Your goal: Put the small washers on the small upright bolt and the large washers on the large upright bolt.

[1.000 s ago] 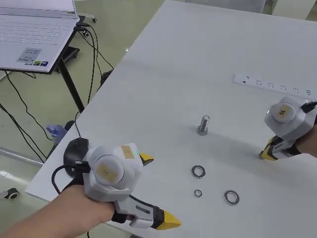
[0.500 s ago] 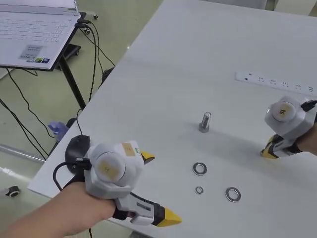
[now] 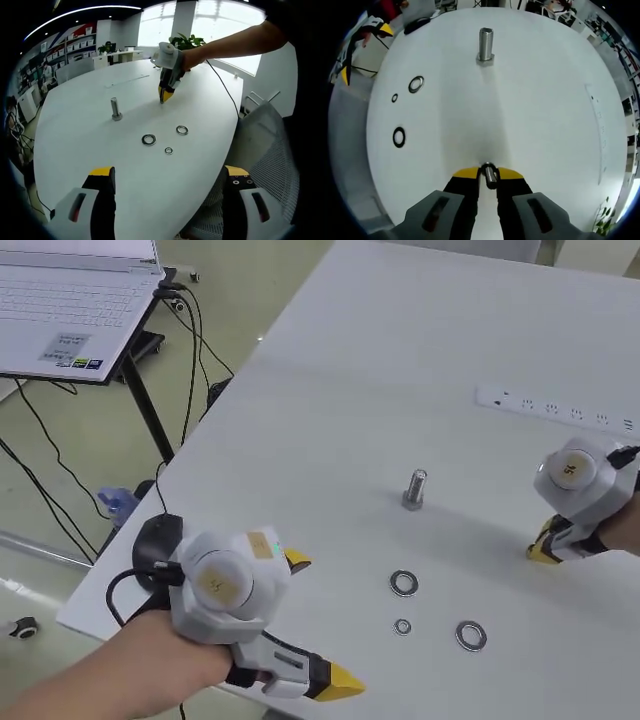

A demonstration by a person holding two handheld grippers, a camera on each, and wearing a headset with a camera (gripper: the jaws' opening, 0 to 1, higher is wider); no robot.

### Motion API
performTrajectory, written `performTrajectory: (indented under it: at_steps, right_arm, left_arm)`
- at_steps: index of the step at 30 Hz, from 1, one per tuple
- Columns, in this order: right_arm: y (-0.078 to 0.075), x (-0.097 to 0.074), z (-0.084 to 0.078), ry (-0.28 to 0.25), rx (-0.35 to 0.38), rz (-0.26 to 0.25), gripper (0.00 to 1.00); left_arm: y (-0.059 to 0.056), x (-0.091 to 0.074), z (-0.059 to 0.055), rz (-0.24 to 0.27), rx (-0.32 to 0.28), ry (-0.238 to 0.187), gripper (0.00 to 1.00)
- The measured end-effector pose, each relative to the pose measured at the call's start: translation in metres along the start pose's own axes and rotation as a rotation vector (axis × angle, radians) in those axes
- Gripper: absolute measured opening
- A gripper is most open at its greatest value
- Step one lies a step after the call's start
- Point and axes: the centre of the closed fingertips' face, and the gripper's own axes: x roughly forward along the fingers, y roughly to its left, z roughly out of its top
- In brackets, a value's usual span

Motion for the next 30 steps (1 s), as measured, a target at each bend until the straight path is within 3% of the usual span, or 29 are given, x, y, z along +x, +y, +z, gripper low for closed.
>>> performTrajectory:
  at_steps: [11,30]
  right_arm:
    - [0.0,-0.004,0.001,-0.011,0.002,0.007,0.23]
    - [0.0,-0.029,0.008,-0.029,-0.015,-0.004,0.27]
  left_arm:
    - [0.001,0.0,0.003,0.007,0.011,-0.003,0.88]
    - [-0.002,-0.005,0.009,0.003,0.026,-0.01,0.88]
